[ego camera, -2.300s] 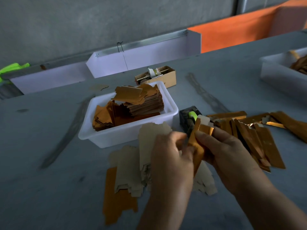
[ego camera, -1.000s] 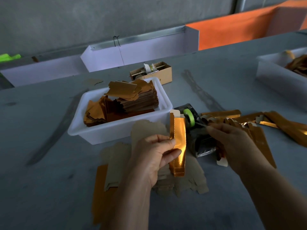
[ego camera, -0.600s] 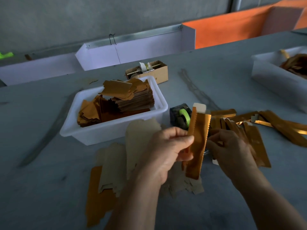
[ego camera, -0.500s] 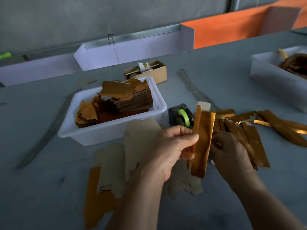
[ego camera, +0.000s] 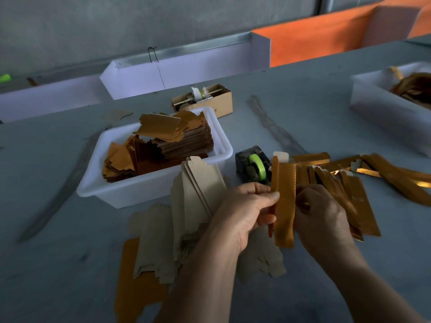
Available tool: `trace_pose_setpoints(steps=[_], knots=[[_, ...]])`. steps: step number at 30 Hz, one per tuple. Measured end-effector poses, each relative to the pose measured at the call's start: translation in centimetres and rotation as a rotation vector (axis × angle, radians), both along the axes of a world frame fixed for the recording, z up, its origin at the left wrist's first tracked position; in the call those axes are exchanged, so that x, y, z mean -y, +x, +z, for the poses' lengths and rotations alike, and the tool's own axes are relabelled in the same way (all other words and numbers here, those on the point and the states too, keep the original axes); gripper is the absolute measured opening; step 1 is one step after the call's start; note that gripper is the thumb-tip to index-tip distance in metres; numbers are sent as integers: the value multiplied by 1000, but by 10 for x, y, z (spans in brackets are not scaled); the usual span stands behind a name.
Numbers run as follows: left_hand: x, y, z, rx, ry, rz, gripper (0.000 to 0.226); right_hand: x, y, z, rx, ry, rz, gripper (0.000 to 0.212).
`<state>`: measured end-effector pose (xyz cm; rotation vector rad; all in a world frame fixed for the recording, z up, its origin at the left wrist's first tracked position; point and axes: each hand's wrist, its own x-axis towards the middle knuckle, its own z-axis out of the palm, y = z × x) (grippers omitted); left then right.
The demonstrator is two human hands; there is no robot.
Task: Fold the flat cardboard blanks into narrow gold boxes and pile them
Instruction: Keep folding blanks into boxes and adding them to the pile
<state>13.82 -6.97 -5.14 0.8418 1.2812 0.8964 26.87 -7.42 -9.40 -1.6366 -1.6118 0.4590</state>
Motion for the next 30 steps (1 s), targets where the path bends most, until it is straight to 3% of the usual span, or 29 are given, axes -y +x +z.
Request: trace_pose_setpoints(steps=[4, 8, 11, 14, 19, 24, 30], knots=[[1, 0, 5, 30, -15, -5, 5, 1, 11, 4, -44, -21, -2, 9], [4, -4, 10, 93, 25, 9, 8, 13, 29, 21, -384, -54, 11, 12], [7, -7, 16, 145, 26, 28, 9, 23, 31, 45, -545, -107, 221, 7], [11, -8, 21, 169, 22, 29, 10, 24, 25, 64, -505, -109, 425, 18], [19, -12, 30, 112, 47, 26, 6, 17, 13, 72, -350, -84, 535, 19], [27, -14, 36, 58, 100, 12, 4, 16, 11, 75, -234, -98, 480, 34], [30, -16, 40, 125, 117, -49, 11, 16, 9, 77, -254, -124, 397, 25]])
